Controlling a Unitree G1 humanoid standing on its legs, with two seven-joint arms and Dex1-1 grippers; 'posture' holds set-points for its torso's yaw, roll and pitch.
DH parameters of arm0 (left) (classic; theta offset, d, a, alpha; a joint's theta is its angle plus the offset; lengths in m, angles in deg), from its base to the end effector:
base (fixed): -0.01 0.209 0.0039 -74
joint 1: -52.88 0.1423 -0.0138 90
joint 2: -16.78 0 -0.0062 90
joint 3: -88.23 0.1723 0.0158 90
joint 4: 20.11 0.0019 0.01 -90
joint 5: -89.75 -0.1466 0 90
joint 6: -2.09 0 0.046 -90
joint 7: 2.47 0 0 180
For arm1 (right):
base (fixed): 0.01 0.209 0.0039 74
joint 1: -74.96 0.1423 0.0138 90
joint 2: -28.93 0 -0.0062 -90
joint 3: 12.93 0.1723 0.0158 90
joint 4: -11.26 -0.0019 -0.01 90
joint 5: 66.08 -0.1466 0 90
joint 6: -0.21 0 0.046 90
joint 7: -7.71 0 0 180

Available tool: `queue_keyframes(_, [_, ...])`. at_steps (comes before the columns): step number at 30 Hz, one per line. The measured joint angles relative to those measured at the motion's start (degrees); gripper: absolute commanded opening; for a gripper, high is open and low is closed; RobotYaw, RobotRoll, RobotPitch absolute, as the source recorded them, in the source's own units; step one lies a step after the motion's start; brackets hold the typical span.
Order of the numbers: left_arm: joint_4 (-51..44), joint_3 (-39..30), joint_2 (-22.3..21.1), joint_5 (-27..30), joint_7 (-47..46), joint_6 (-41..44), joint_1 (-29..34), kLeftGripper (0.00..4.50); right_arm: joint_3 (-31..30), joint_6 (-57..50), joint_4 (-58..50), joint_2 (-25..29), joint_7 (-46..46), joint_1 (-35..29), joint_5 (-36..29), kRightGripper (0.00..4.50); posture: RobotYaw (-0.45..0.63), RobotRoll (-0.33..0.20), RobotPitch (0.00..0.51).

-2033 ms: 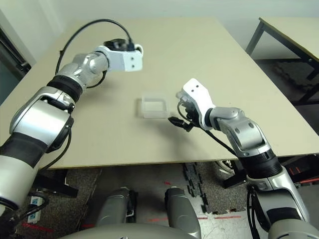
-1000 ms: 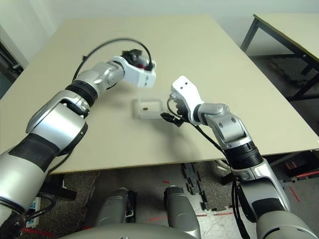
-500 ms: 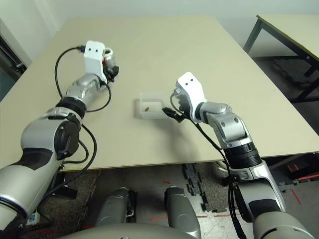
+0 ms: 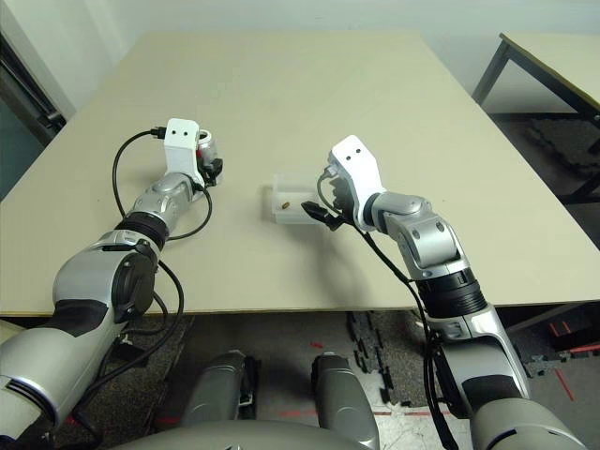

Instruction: Pour the medicine from the bottle into the box.

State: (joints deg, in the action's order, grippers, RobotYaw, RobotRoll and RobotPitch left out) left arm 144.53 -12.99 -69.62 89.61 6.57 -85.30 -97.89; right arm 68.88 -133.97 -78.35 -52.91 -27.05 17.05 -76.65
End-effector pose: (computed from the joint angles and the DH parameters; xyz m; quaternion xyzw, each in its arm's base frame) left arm 0.3578 0.1706 0.1160 0.0253 0.1459 -0.0522 0.9876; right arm 0.2894 -0.1674 0.1605 -0.1186 0.1714 0.3400 0.9170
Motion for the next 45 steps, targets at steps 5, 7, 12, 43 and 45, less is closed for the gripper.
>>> queue_keyframes(5, [-0.10,0.97,-0.10,-0.12,0.09,-0.02,0.01,2.50,0.00,0.03,0.00,-0.14,0.06,0.00,0.00,4.50,0.02,0.000,0.072])
queue_keyframes(7, [-0.10,1.09,-0.13,-0.13,0.09,-0.05,0.01,2.85,0.00,0.09,0.00,-0.17,0.07,-0.01,0.00,4.50,0.02,0.000,0.072])
queue_keyframes(12, [-0.09,1.22,-0.10,-0.11,0.20,-0.07,0.37,4.48,0.00,0.24,0.00,-0.19,0.07,0.00,0.01,4.50,0.02,0.000,0.068])
queue_keyframes(43, [-24.06,1.09,-1.05,3.01,3.93,9.16,14.67,4.48,0.20,0.54,-0.03,0.01,0.00,-0.53,-0.02,4.50,0.09,0.000,0.104])
queue_keyframes(45, [-30.67,1.15,-1.25,3.61,4.30,13.08,18.46,4.48,0.20,0.55,-0.03,0.02,0.00,-0.78,-0.02,4.50,0.09,0.000,0.107])
